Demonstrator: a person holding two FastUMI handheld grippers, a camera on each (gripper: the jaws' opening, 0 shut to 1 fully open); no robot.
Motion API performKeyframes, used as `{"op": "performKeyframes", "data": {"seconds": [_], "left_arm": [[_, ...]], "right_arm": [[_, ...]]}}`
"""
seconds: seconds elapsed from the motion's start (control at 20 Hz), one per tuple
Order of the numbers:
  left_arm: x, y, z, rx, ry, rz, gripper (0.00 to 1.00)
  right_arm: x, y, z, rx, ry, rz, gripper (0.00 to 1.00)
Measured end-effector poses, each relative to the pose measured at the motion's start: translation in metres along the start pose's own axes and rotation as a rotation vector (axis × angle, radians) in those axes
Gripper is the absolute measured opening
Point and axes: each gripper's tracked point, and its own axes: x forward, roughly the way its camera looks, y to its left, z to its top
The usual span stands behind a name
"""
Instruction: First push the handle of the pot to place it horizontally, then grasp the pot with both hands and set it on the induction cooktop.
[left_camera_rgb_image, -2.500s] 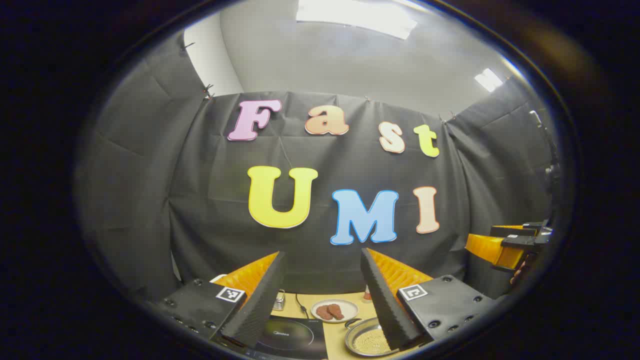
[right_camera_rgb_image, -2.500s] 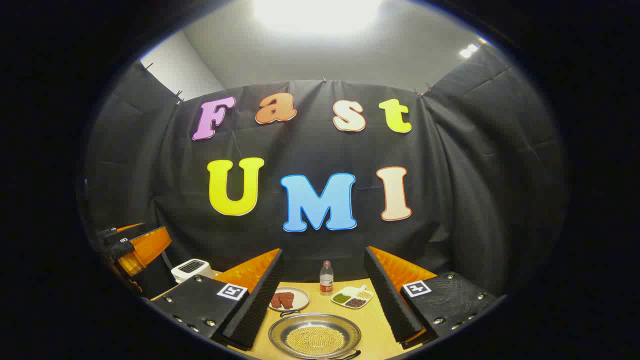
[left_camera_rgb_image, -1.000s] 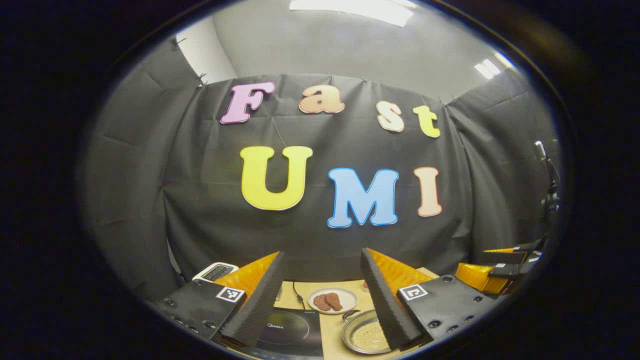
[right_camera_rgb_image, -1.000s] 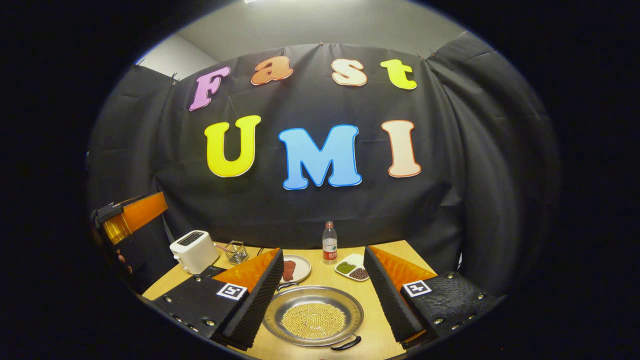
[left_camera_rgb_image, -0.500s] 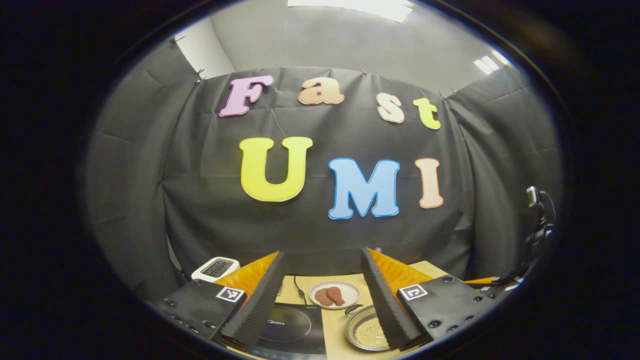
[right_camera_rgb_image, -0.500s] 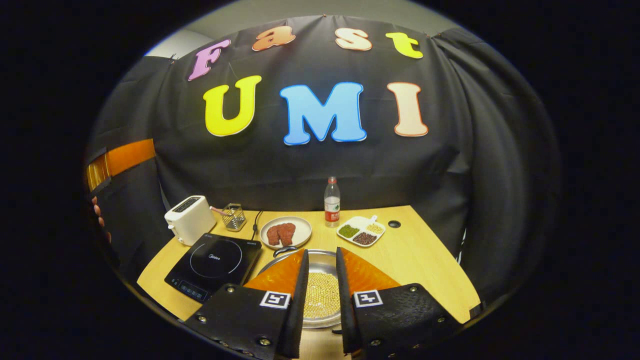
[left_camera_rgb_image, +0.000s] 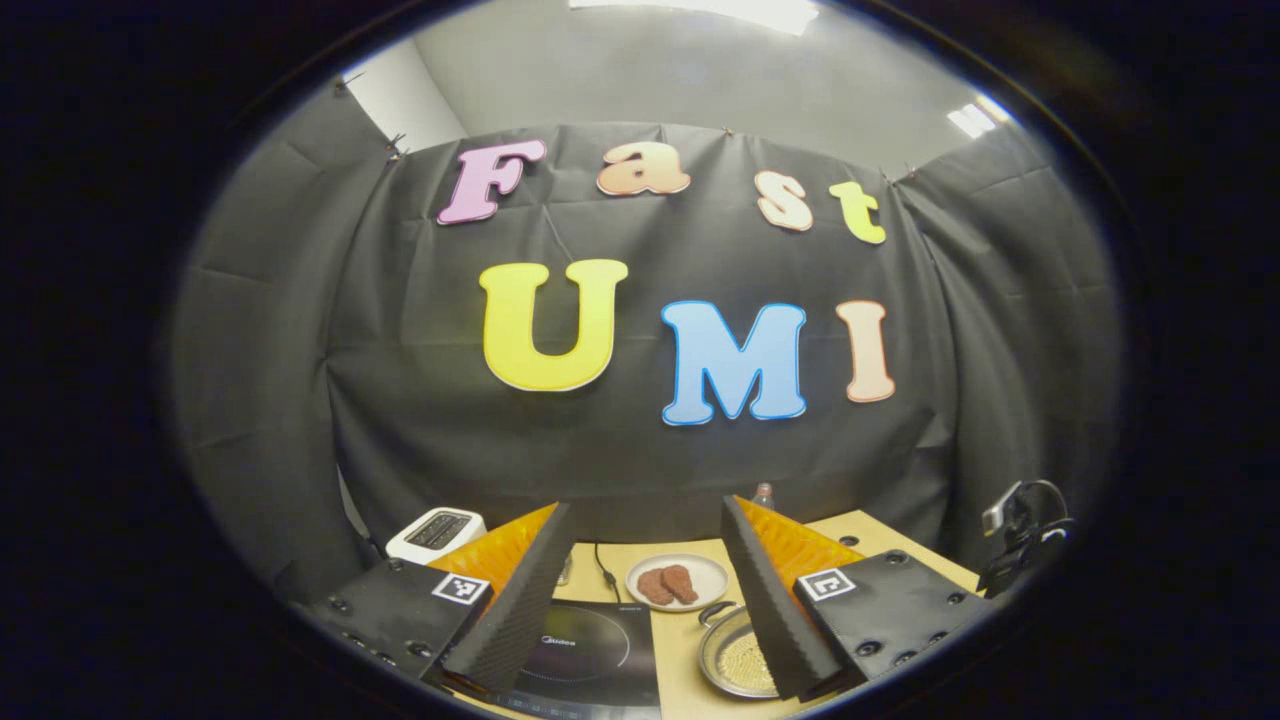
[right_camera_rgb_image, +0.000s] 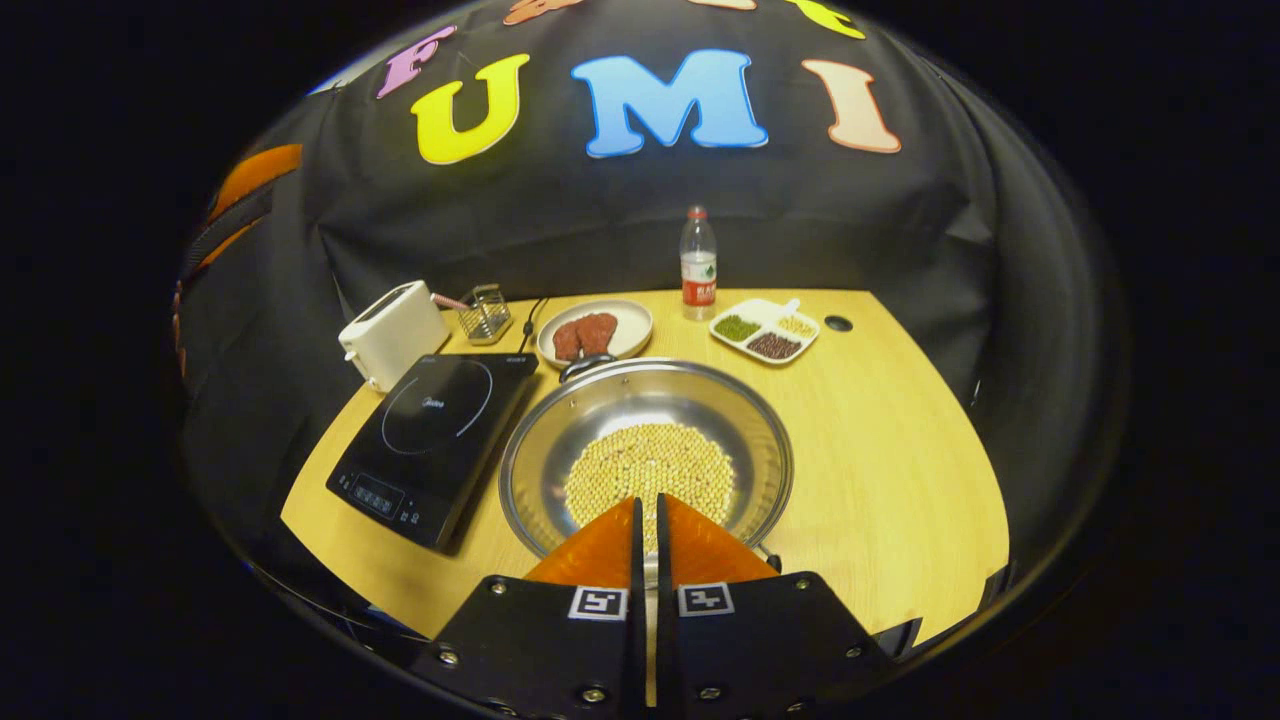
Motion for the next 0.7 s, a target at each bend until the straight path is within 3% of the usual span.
{"op": "performKeyframes", "data": {"seconds": [0.4,0.7], "left_arm": [[0.007,-0.002,-0.016,0.006,0.041,0.018,0.94],[0.011,-0.010,-0.025,0.009,0.062,0.011,0.94]], "right_arm": [[0.009,0.024,-0.065,0.025,0.207,0.144,0.05],[0.019,0.014,-0.095,0.043,0.317,0.122,0.04]]}}
